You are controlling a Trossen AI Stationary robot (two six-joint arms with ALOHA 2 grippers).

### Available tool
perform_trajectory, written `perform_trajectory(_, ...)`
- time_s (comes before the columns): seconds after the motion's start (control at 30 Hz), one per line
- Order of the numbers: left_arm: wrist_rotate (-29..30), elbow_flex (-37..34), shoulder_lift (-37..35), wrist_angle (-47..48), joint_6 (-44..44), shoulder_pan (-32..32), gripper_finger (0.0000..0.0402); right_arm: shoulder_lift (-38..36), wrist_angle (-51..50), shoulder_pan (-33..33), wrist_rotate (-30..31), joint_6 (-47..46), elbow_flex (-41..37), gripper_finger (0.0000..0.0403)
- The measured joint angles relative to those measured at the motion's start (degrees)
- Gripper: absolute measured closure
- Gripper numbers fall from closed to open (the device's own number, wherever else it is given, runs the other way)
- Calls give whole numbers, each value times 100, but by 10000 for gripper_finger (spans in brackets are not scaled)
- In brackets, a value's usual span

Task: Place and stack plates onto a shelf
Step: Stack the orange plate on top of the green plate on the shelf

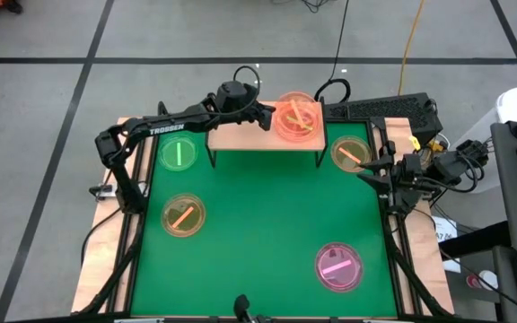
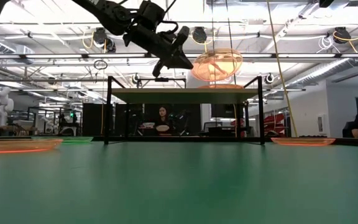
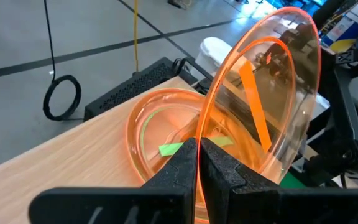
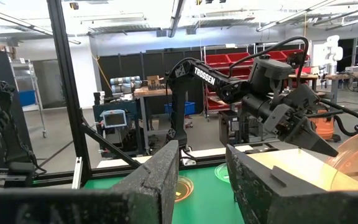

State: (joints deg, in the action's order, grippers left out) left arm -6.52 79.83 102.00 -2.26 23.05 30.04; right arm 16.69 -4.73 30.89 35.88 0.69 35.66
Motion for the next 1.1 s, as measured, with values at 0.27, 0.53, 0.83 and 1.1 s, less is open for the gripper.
perform_trajectory(0.27, -128, 0, 0, -90, -133, 0, 382, 0, 0, 0, 0, 0, 0, 287)
perform_trajectory(0.53, -144, 0, 0, -96, -177, 0, 382, 0, 0, 0, 0, 0, 0, 287)
perform_trajectory(0.83, -142, 0, 0, -101, -313, 23, 363, 0, 0, -2, 0, 0, 0, 287)
perform_trajectory(1.1, -50, 0, 0, -103, -627, 26, 291, 0, 0, -1, 0, 0, 0, 287)
